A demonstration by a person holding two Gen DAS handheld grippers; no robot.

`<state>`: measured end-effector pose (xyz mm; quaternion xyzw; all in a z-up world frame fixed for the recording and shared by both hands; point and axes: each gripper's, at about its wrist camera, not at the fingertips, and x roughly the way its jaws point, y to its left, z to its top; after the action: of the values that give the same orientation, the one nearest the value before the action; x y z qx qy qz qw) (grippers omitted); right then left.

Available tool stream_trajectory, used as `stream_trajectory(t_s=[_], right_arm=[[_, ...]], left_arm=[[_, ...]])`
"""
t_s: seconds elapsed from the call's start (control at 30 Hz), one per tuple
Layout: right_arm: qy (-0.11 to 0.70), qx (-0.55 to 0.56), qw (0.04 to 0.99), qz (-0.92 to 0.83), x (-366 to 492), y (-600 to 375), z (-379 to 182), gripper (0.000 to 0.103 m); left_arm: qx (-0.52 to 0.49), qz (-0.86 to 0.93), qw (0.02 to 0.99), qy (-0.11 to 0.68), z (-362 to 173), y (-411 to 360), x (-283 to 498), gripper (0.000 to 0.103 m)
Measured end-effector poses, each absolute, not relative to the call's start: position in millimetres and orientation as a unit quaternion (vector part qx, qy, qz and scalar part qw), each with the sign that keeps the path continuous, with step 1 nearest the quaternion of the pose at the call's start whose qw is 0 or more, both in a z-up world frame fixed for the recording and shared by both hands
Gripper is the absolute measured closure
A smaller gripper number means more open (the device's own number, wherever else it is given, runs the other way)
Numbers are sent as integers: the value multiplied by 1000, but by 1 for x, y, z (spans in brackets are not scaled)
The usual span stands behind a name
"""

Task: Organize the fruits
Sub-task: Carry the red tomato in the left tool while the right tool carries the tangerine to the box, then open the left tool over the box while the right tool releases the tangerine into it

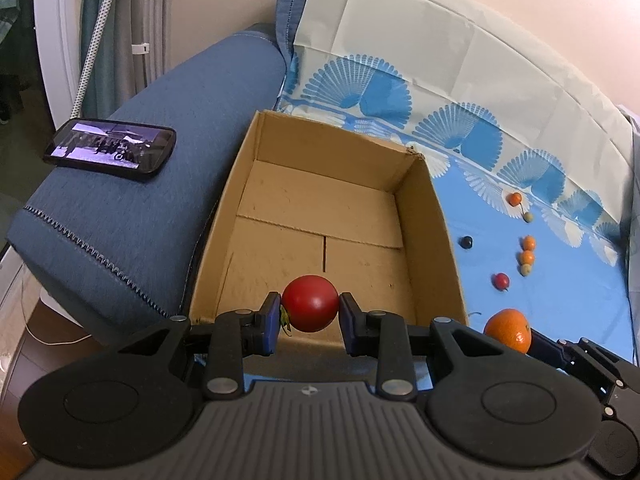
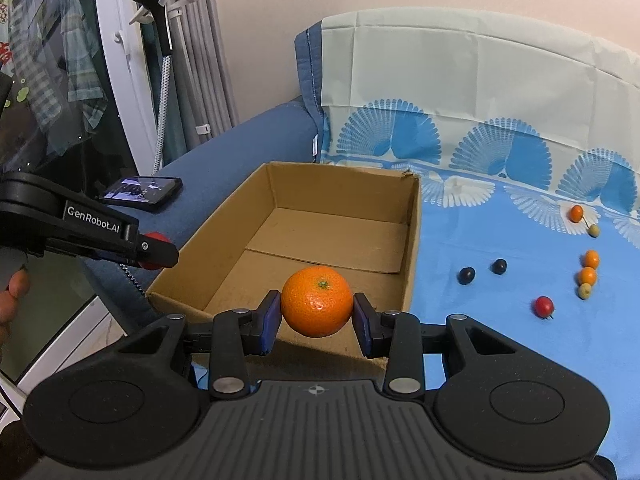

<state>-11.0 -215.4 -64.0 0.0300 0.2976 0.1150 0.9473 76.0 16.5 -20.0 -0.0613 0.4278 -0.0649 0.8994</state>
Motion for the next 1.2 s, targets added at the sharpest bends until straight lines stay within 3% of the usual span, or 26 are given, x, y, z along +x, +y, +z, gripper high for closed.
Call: stream_trajectory(t_s=[1.2], right_arm=[[374,7,920,116,93,-189,-136,63]], left_arm=[[-18,-35,858,511,-125,9,181,69]])
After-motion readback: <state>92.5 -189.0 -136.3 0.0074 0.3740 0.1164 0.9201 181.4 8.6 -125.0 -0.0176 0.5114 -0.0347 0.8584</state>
